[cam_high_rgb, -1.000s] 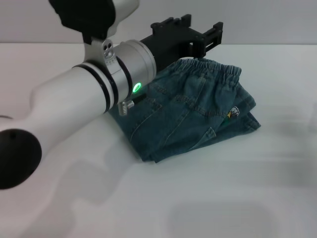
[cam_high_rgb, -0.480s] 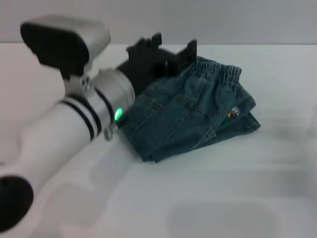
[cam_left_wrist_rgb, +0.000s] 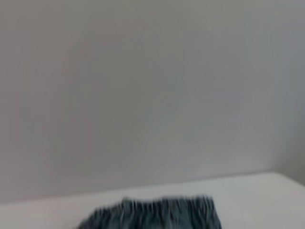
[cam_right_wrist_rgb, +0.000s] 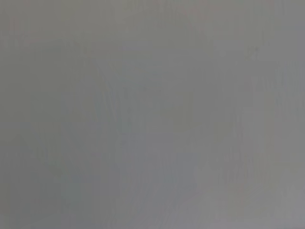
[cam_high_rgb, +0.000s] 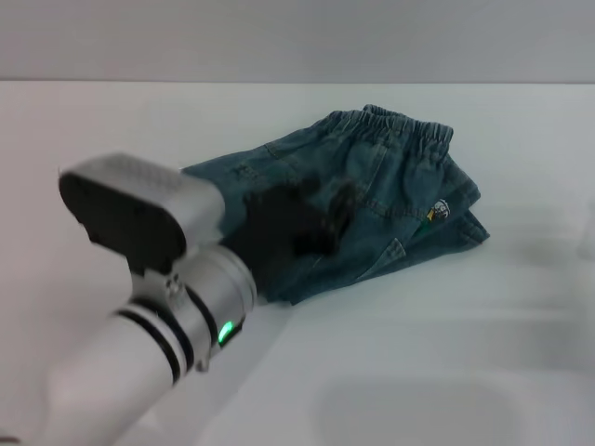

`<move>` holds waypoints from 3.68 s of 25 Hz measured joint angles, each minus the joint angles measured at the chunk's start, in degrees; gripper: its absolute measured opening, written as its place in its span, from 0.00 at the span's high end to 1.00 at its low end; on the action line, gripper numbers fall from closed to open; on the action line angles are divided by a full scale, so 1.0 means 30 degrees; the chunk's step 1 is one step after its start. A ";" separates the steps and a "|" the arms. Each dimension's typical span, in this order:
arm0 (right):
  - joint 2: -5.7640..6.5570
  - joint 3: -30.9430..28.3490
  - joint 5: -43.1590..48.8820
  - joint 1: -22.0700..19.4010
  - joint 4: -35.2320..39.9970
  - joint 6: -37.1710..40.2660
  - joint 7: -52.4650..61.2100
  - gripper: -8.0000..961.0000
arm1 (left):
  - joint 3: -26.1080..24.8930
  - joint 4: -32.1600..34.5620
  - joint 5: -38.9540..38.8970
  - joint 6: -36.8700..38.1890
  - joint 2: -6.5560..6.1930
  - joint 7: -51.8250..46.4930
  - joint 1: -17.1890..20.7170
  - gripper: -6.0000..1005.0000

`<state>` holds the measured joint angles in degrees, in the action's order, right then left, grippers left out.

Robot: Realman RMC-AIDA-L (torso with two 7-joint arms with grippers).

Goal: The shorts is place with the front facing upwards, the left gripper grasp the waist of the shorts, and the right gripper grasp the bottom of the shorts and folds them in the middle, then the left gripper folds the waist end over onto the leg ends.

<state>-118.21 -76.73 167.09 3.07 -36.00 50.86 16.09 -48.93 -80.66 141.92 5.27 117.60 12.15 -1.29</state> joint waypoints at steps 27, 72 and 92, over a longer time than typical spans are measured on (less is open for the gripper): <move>-0.0015 0.0178 -0.0005 -0.0361 -0.0133 0.0015 0.0105 0.98 | 0.1514 0.4069 -0.0352 -0.1422 0.0117 -0.2763 -0.2209 1.00; 0.0038 0.0264 0.0027 -0.1346 -0.1386 -0.0051 0.0025 0.98 | -0.2057 1.0264 -0.0373 0.0439 0.0226 -0.4898 -0.7399 0.98; 0.0045 0.0404 0.0025 -0.1281 -0.1305 -0.0039 0.0022 0.98 | -0.0638 0.7139 0.1102 0.3118 0.0019 -0.4718 -0.4096 0.98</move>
<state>-118.07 -75.52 167.16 -0.77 -39.92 50.74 16.16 -50.84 -59.24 145.23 14.63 117.66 -2.01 -13.58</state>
